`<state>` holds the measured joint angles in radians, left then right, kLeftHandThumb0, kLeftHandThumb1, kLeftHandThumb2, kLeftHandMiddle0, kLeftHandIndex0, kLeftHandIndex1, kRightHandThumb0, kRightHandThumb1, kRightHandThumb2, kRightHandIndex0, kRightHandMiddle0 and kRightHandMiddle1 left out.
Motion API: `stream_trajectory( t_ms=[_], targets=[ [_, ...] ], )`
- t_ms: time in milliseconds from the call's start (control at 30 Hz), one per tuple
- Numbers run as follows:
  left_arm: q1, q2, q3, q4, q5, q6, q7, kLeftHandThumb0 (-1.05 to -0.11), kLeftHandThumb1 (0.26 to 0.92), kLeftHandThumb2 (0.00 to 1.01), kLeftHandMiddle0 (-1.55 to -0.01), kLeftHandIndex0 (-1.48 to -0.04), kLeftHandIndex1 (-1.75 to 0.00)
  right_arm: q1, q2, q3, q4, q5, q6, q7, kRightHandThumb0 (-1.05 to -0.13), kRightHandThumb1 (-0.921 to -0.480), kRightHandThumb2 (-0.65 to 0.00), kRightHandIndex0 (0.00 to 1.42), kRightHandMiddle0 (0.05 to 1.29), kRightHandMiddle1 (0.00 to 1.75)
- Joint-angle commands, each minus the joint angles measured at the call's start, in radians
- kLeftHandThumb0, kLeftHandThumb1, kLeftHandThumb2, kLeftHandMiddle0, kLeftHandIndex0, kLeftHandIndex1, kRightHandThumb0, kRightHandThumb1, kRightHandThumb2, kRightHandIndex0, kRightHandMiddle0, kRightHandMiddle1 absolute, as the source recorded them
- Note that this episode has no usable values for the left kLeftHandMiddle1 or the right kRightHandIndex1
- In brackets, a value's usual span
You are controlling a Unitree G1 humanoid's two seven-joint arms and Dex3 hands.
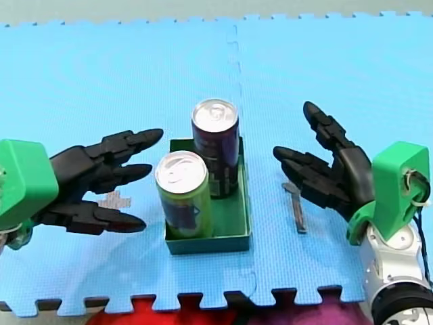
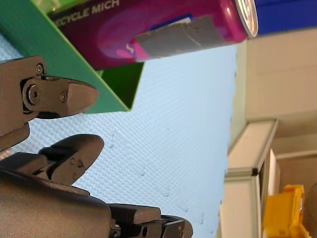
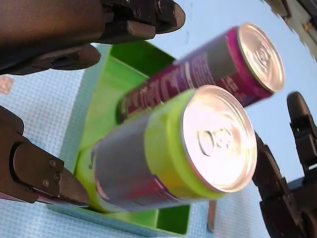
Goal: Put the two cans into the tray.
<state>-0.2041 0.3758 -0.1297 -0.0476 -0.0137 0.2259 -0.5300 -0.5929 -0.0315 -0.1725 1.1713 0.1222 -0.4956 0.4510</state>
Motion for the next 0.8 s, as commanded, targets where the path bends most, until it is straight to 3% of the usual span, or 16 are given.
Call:
stream_trajectory(
  t_ms=[0,200,300,433,533,767],
  targets=[
    [0.015,0.021,0.030,0.007,-0.011,-0.005,-0.002,-1.048,0.741,0.00,-0.33,-0.13,-0.01,-0.006,-0.007,-0.002,0.004,0.001,-0.003,0.000,-1.048,-0.921,-0.332,0.62,0.15,0.00],
    [0.058,0.054,0.094,0.022,-0.023,-0.004,0.011,-1.048,0.740,0.00,-0.38,-0.16,-0.01,-0.008,-0.010,-0.006,0.010,0.003,-0.005,0.005,-1.048,-0.921,-0.332,0.62,0.15,0.00],
    [0.085,0.042,0.122,0.043,-0.020,-0.042,0.049,-1.048,0.742,0.00,-0.39,-0.16,-0.01,-0.010,-0.013,-0.008,0.014,0.003,-0.005,0.007,-1.048,-0.921,-0.332,0.62,0.16,0.00],
    [0.118,0.001,0.175,0.142,-0.033,-0.190,0.119,-1.048,0.748,0.00,-0.42,-0.17,-0.01,-0.015,-0.015,-0.011,0.022,0.003,-0.004,0.009,-1.048,-0.921,-0.331,0.62,0.16,0.00],
    [0.132,-0.013,0.202,0.200,-0.042,-0.285,0.147,-1.048,0.751,0.00,-0.44,-0.18,-0.01,-0.019,-0.019,-0.012,0.026,0.004,-0.001,0.011,-1.048,-0.921,-0.332,0.62,0.16,0.00],
    [0.133,-0.048,0.237,0.333,-0.055,-0.440,0.191,-1.048,0.753,0.00,-0.52,-0.22,-0.02,-0.028,-0.026,-0.015,0.034,0.004,0.005,0.017,-1.048,-0.921,-0.330,0.62,0.16,0.00]
  ],
)
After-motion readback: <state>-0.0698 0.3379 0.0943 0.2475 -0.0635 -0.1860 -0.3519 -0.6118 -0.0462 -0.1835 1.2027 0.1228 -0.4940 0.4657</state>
